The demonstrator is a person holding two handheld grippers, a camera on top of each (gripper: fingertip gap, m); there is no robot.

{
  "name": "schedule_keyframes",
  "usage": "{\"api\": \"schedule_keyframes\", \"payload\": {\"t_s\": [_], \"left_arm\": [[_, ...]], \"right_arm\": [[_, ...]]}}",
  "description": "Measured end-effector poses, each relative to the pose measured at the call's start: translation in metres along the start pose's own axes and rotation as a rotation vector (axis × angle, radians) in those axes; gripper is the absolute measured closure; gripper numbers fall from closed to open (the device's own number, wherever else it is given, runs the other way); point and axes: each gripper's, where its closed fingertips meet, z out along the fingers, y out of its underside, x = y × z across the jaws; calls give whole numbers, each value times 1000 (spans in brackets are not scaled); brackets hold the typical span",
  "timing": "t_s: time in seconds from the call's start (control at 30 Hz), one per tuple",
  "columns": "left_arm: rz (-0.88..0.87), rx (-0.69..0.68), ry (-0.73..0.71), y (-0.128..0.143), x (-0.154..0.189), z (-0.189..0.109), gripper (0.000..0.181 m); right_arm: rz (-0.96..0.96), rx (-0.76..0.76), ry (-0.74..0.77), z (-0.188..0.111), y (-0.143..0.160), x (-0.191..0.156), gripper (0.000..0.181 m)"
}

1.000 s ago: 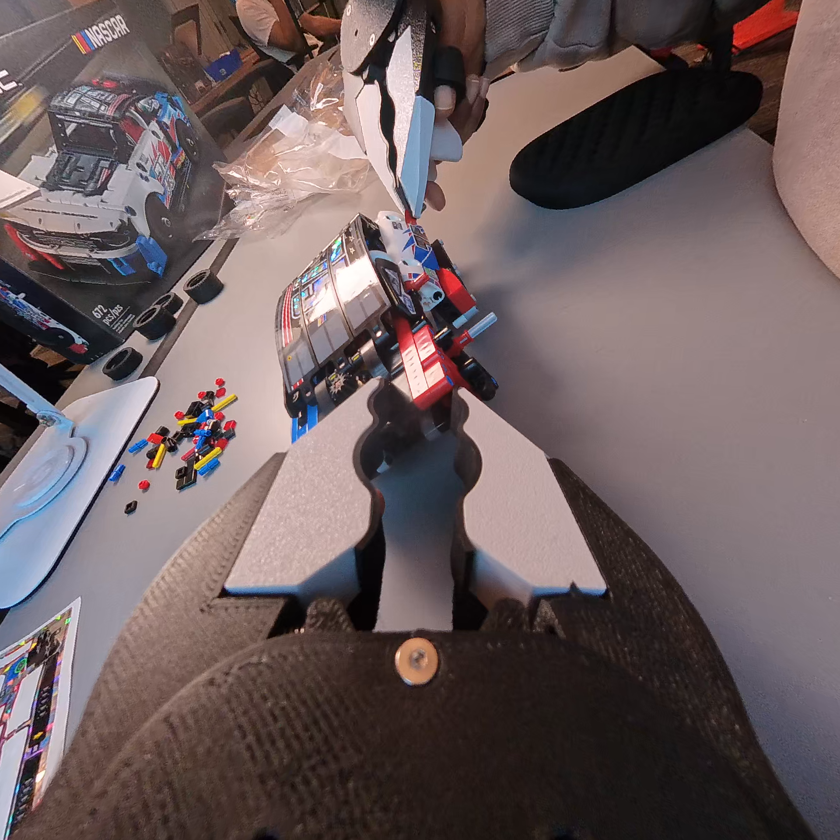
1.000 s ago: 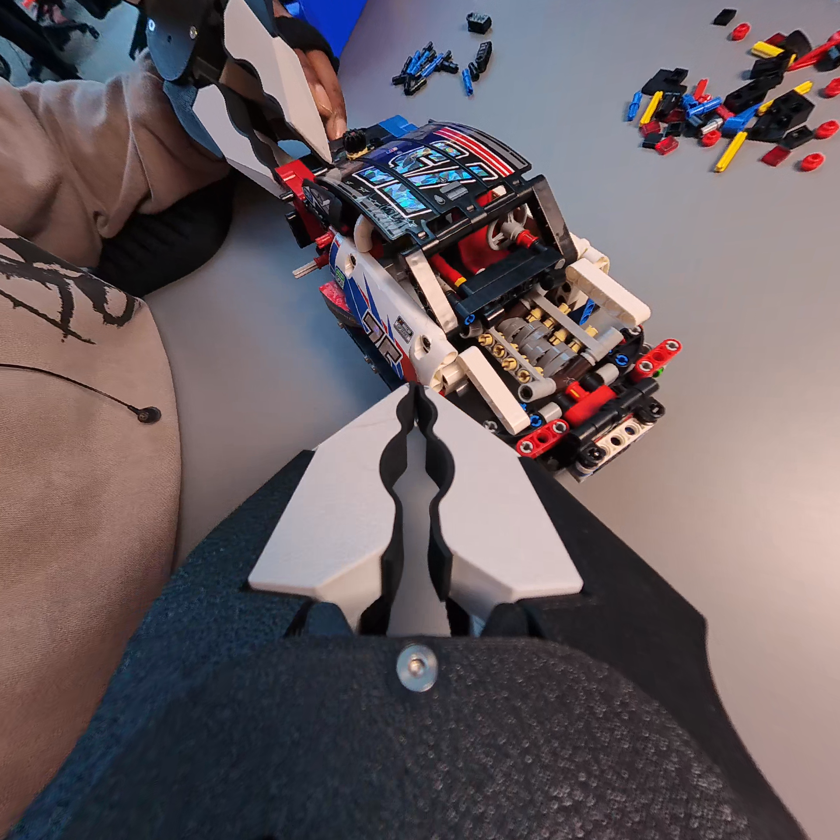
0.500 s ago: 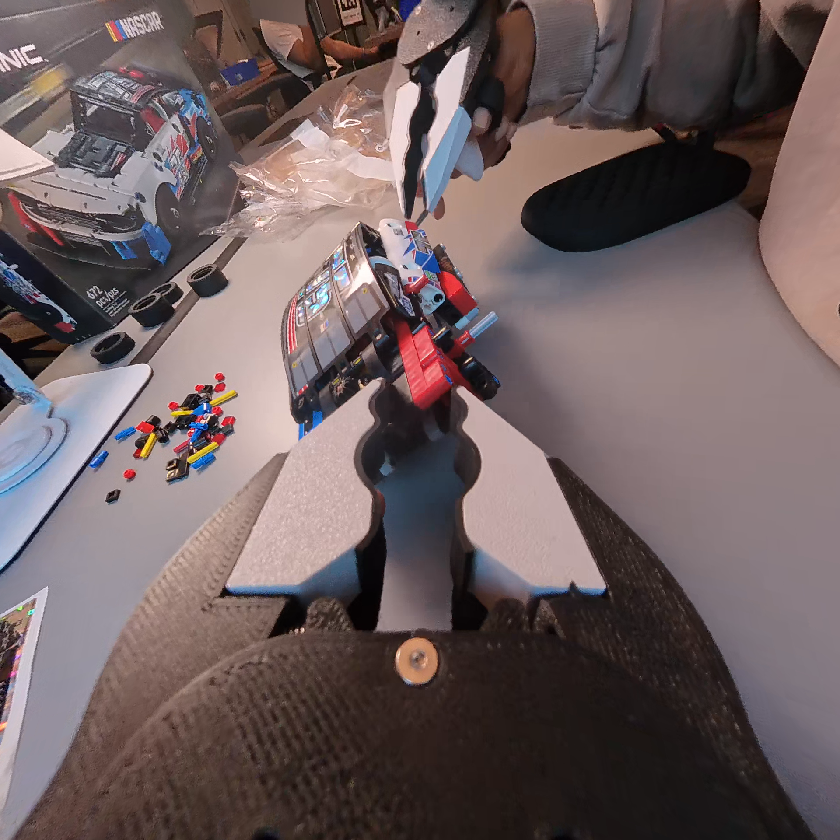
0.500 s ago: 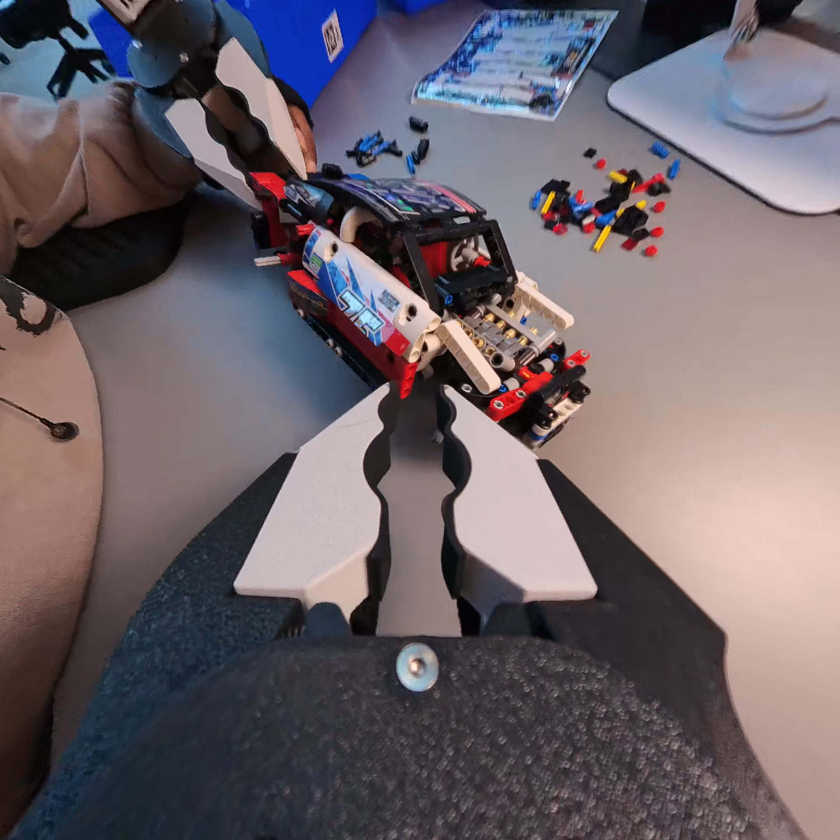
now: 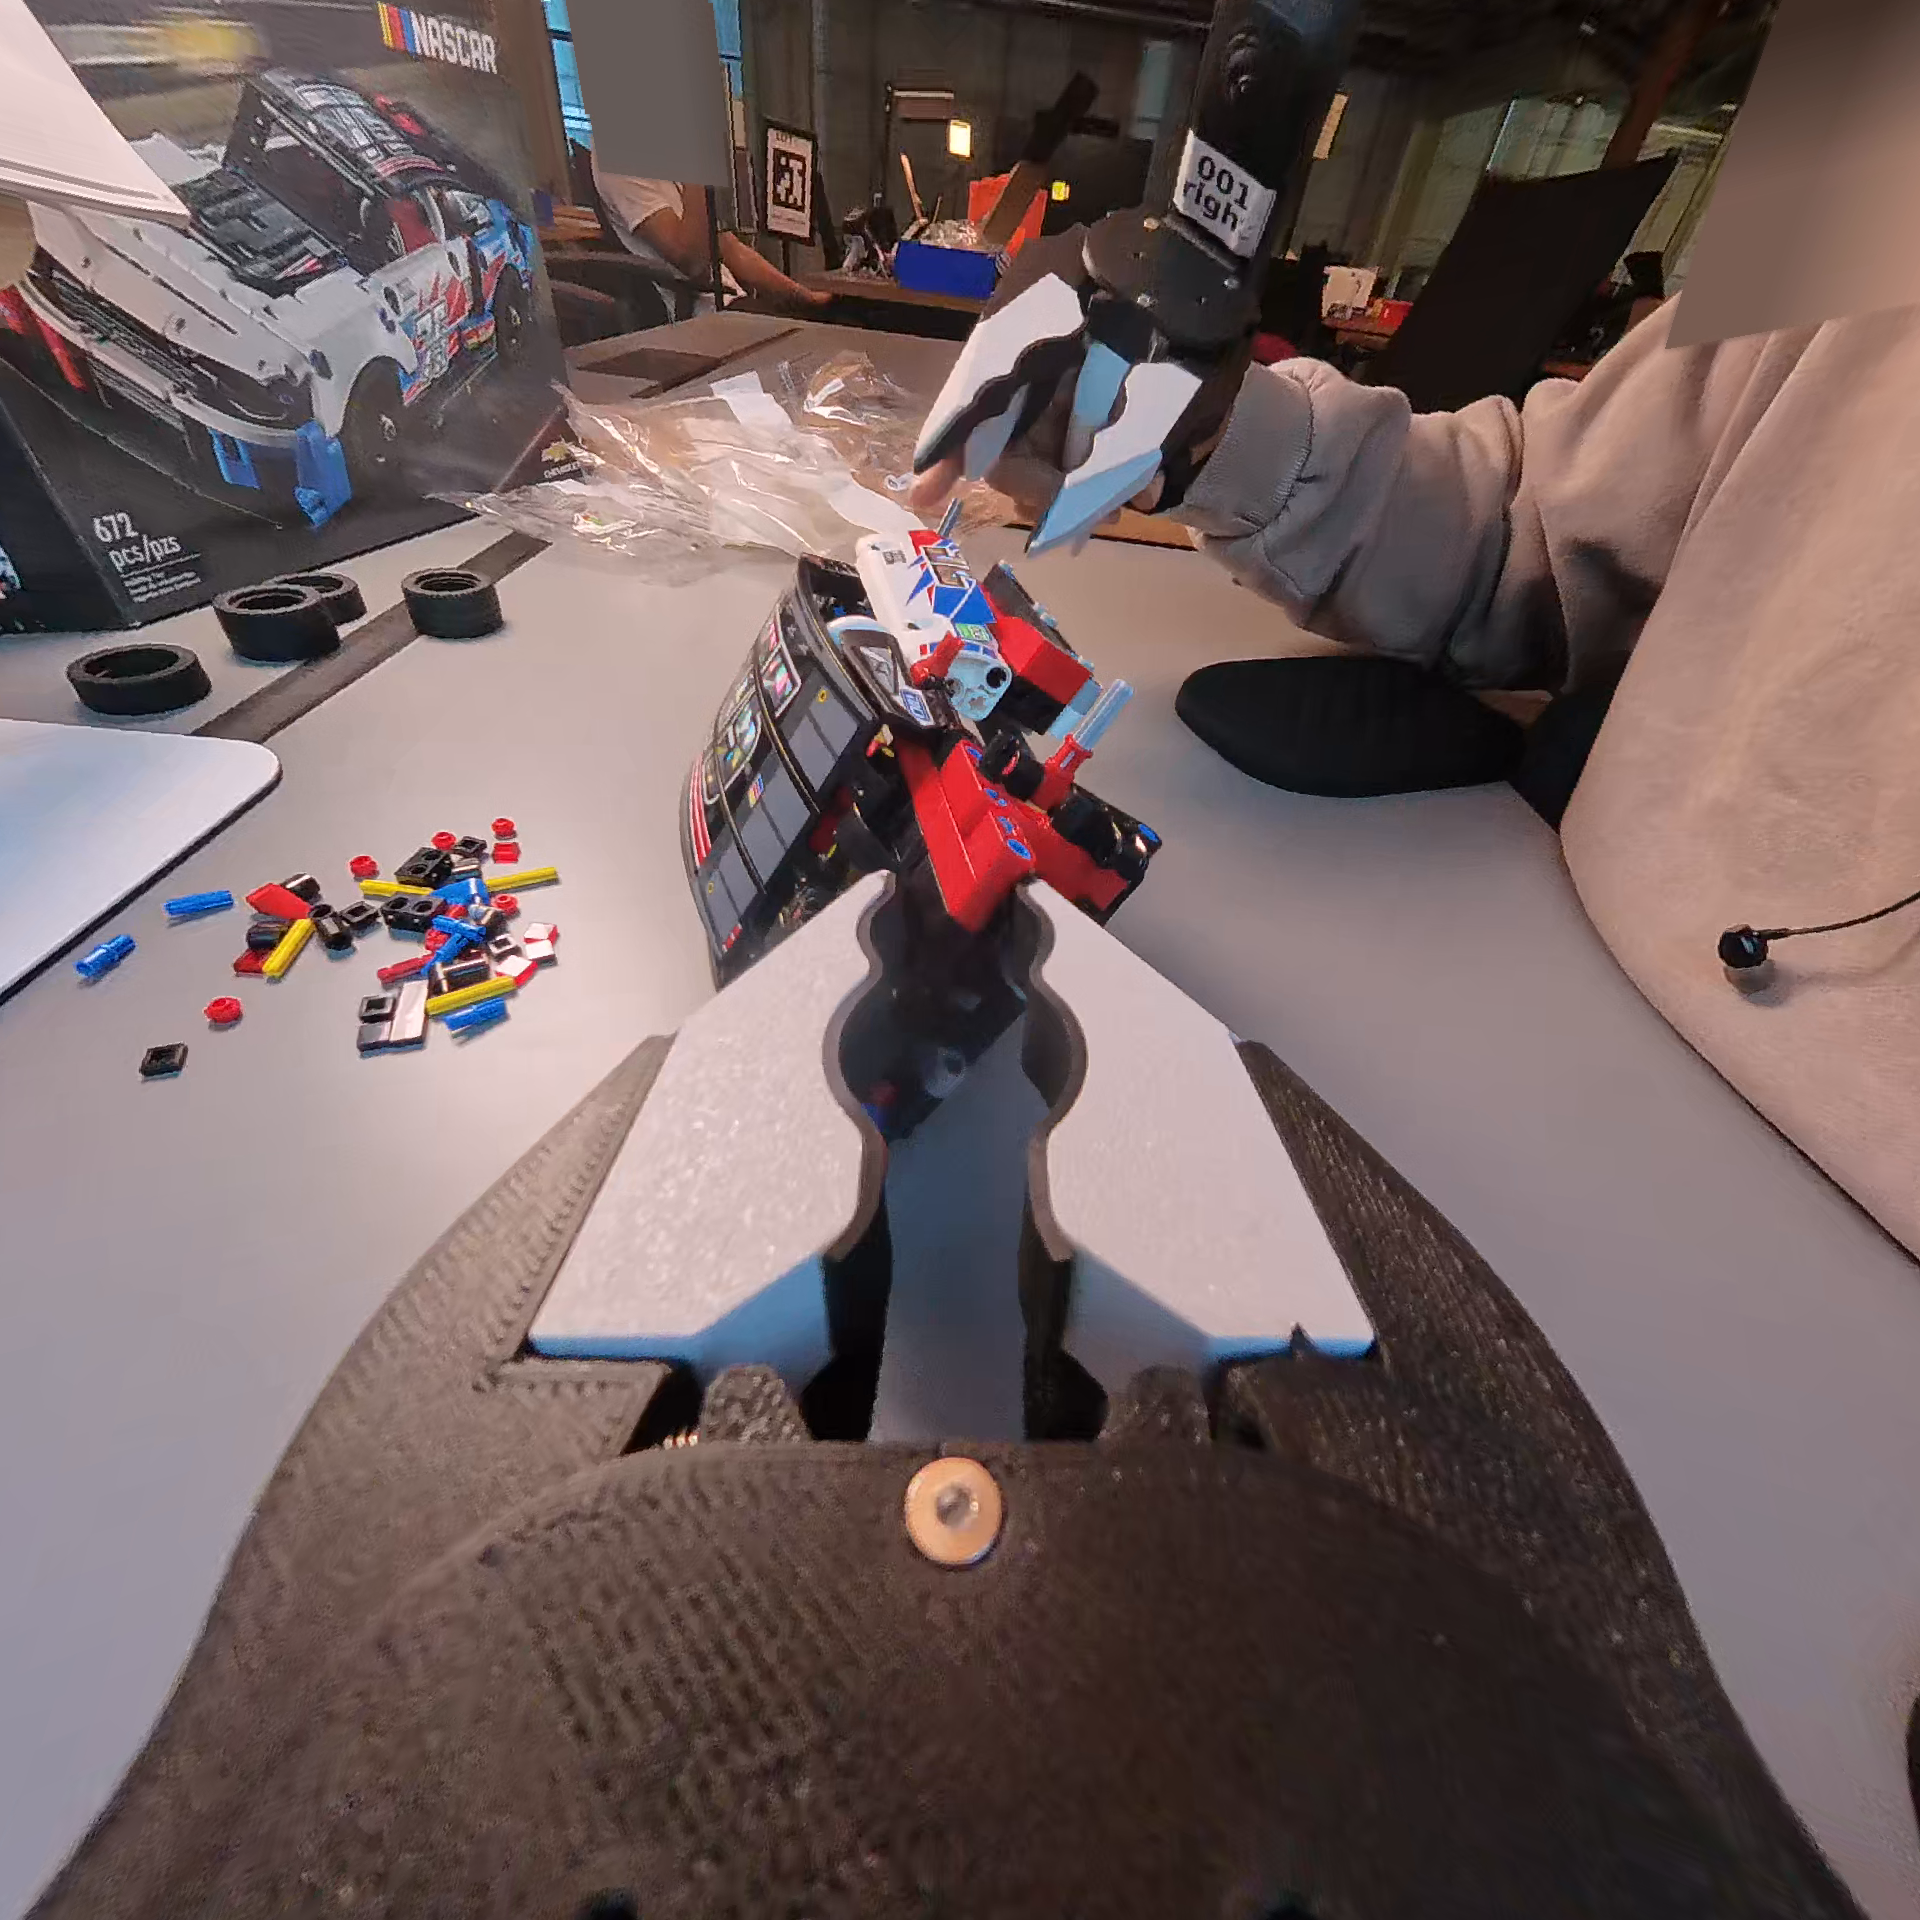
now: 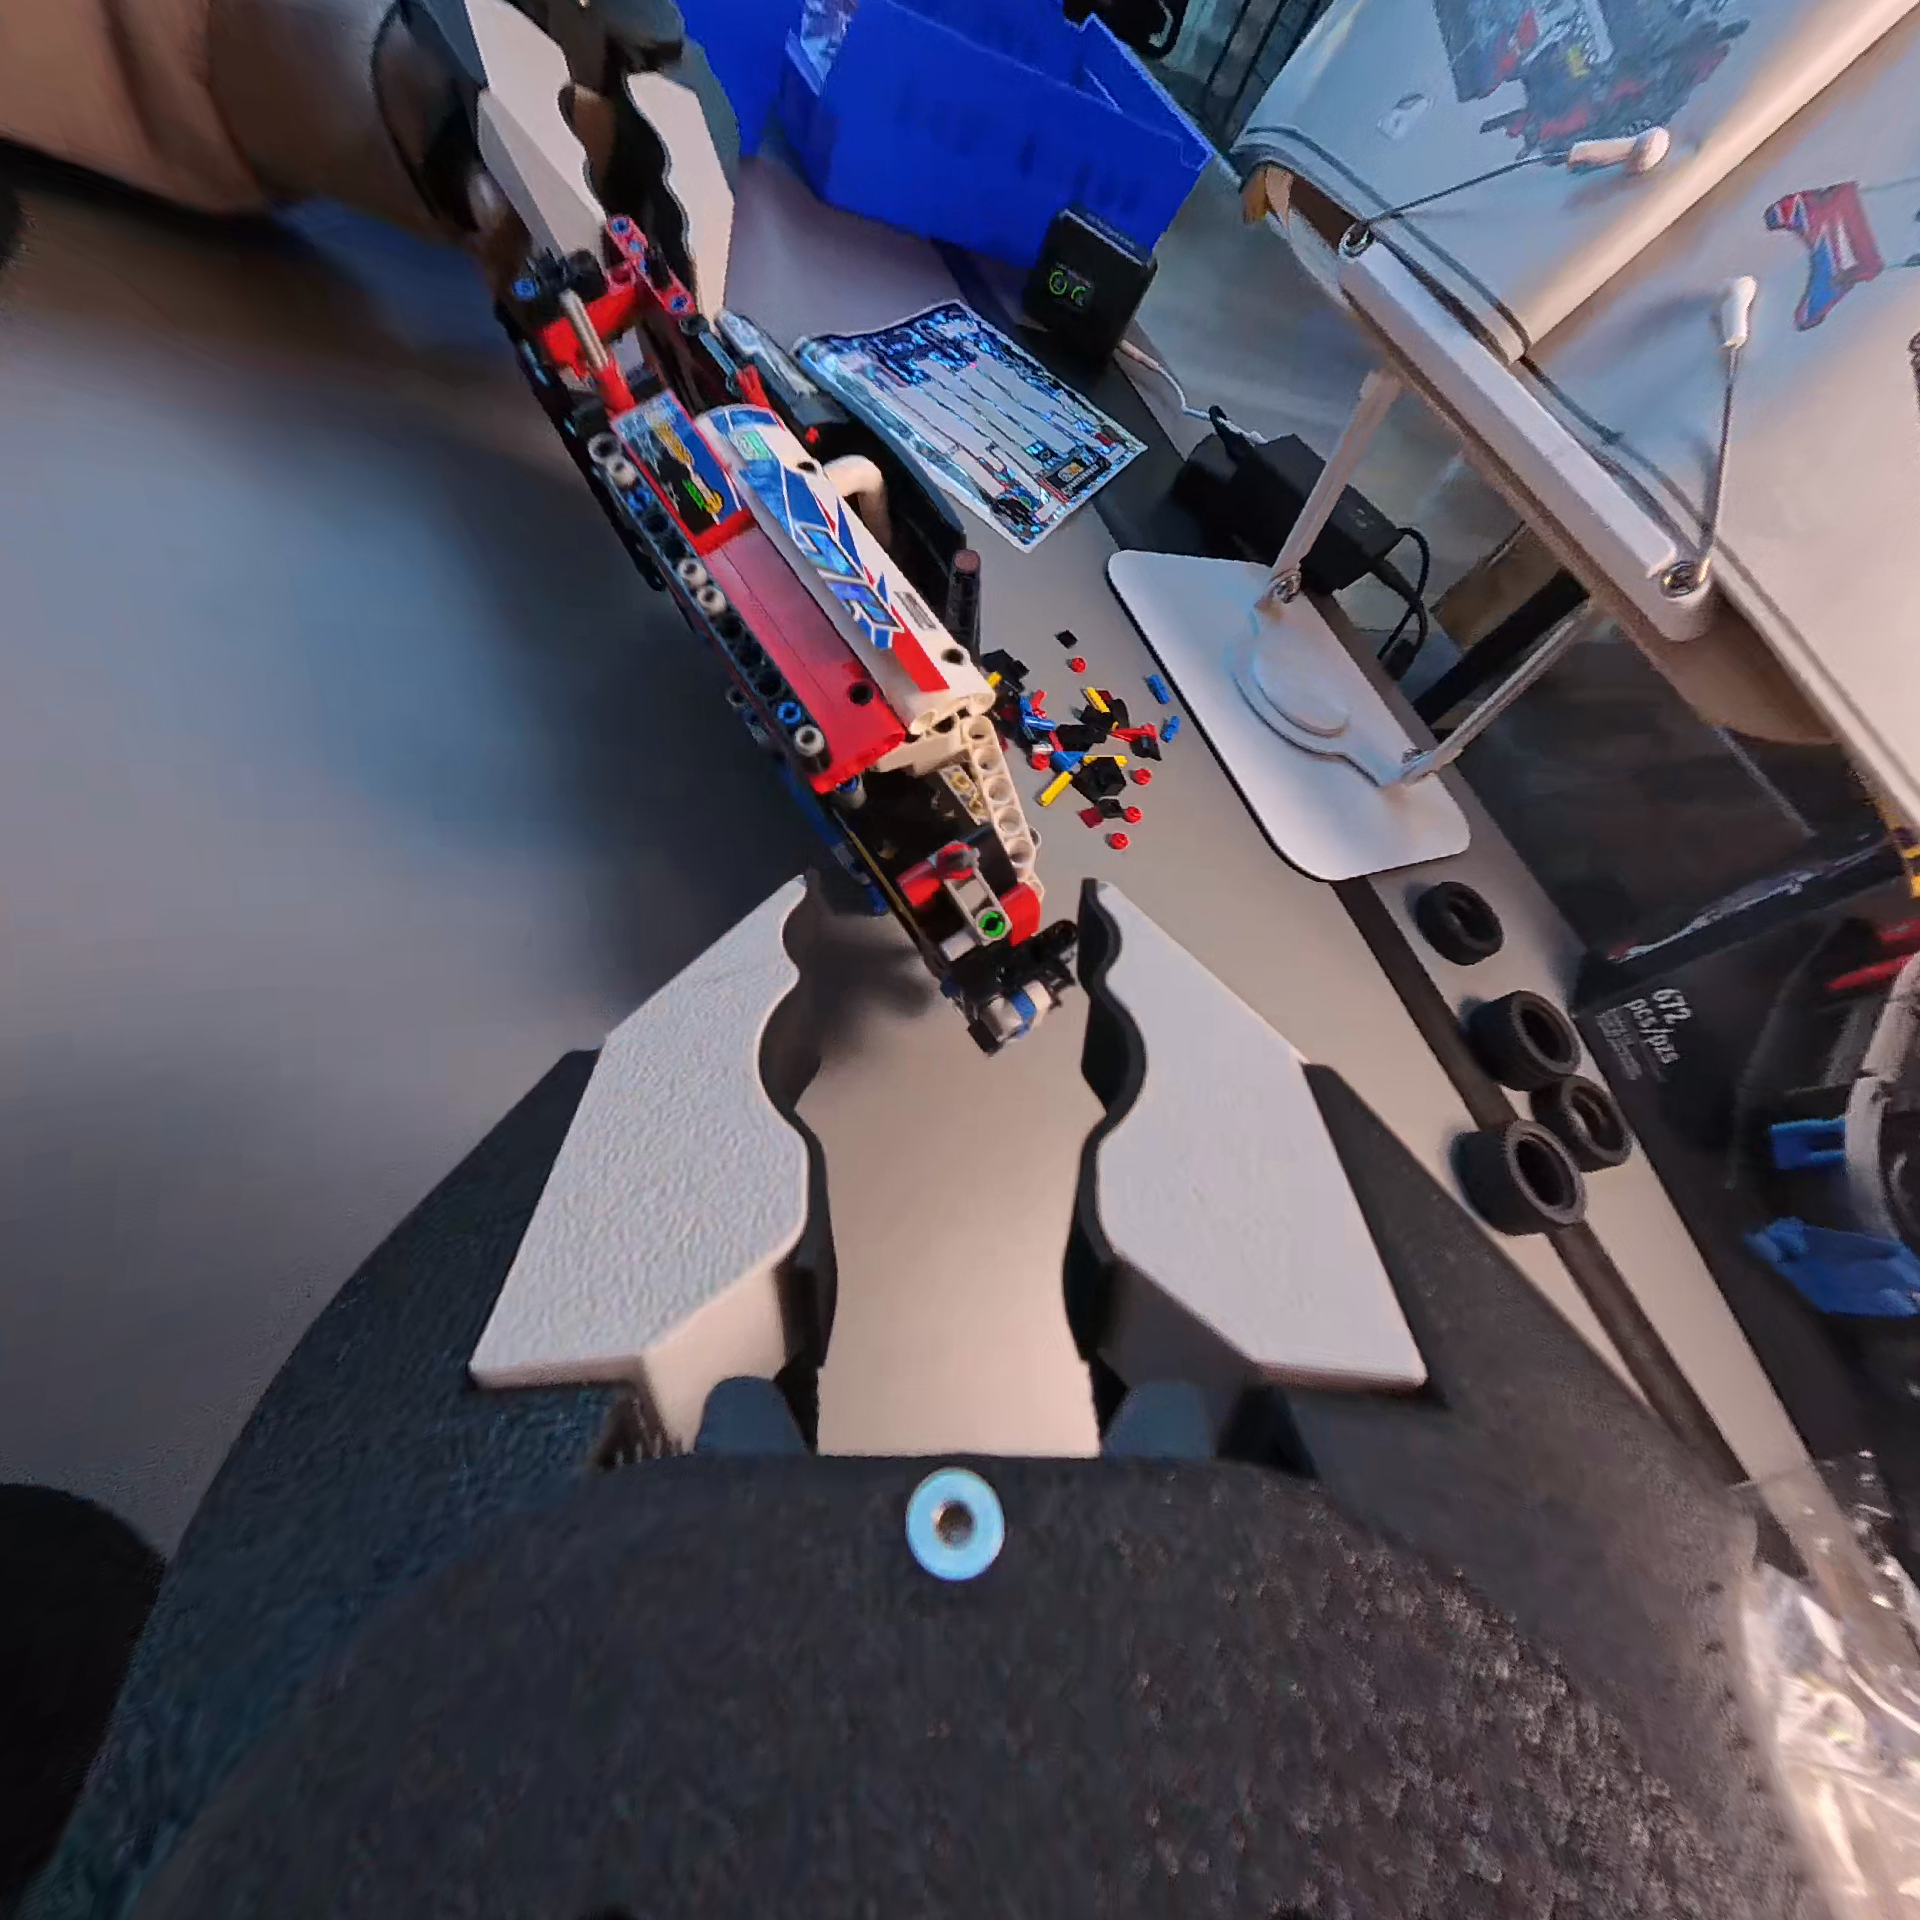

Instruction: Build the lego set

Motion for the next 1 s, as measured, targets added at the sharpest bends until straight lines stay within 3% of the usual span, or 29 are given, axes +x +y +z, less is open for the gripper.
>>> {"api": "schedule_keyframes", "payload": {"t_s": [0.2, 0.27, 0.33, 0.4, 0.43, 0.57, 0.67, 0.73, 0.8, 0.9, 1.0], "left_arm": [[-10, 14, 2, 0, -7, -1, 166], [-12, 16, 4, 0, -7, -1, 166], [-18, 25, -1, -1, -8, -1, 165], [-32, 37, -1, -1, -7, -1, 164], [-38, 36, -7, -1, -6, -2, 161], [19, 9, -116, -9, -3, -16, 111], [193, -185, -185, 10, 14, -5, 90], [222, -204, -201, 19, 23, 11, 81], [236, -153, -223, 19, 27, 24, 86], [231, -196, -90, 31, 58, 37, 99], [236, -186, -64, 33, 80, 37, 106]], "right_arm": [[-79, -93, -129, 34, 36, 14, 102], [-55, -72, -219, 50, 35, 11, 100], [-59, -51, -283, 64, 32, 7, 107], [-79, -34, -349, 71, 27, -2, 139], [-87, -32, -363, 73, 25, -4, 143], [-70, -7, -393, 66, 22, -15, 146], [-7, 12, -424, 55, 18, -32, 147], [18, 26, -441, 47, 15, -46, 148], [31, 30, -452, 40, 11, -63, 148], [55, 16, -452, 30, 4, -89, 147], [101, 12, -436, 17, 1, -109, 146]]}}
